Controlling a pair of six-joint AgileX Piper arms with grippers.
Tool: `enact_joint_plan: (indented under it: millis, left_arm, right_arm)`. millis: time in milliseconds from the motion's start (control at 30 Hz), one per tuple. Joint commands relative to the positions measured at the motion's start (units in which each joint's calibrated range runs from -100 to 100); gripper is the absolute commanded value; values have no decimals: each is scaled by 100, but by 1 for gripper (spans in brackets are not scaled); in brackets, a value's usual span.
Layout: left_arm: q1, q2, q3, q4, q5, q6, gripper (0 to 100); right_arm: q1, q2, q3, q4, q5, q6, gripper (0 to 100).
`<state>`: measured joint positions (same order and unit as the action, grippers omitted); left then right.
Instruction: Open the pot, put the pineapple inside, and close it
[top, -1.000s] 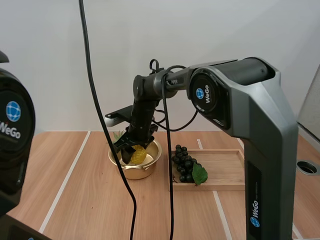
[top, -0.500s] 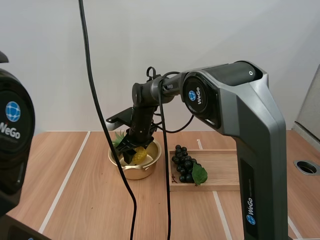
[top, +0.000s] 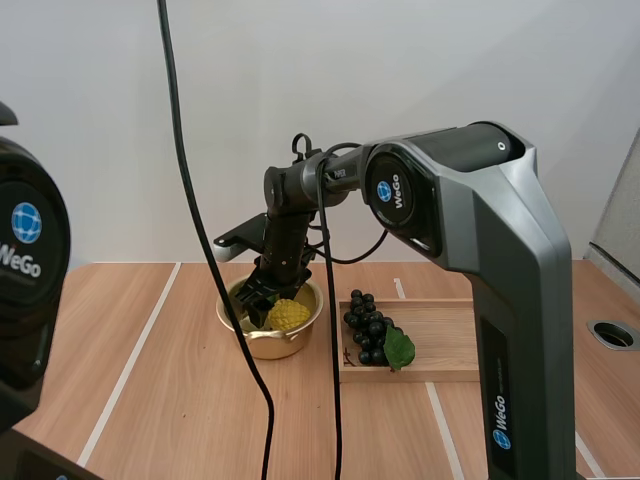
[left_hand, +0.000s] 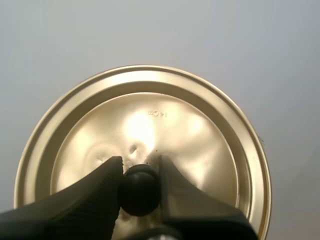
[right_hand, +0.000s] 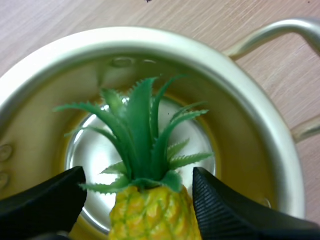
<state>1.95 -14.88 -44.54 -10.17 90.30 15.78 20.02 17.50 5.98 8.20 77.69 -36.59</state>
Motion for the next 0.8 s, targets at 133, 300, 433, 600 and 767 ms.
enact_joint_plan:
  millis: [133, 300, 433, 600, 767]
  left_arm:
    - [1, -12, -34, 34, -3, -32, 0]
    - [1, -12, -34, 142, -3, -32, 0]
    - [1, -12, -34, 182, 14, -32, 0]
    - [1, -12, -34, 182, 99, -32, 0]
    - [1, -12, -34, 182, 99, -32, 0]
  right_arm:
    - [4, -48, -47, -32, -40, -37, 100]
    - [4, -48, -47, -32, -237, -37, 100]
    - [4, -162, -47, -136, -311, -47, 100]
    - [4, -521, -47, -374, -288, 5, 100]
    - [4, -1177, -47, -374, -380, 5, 100]
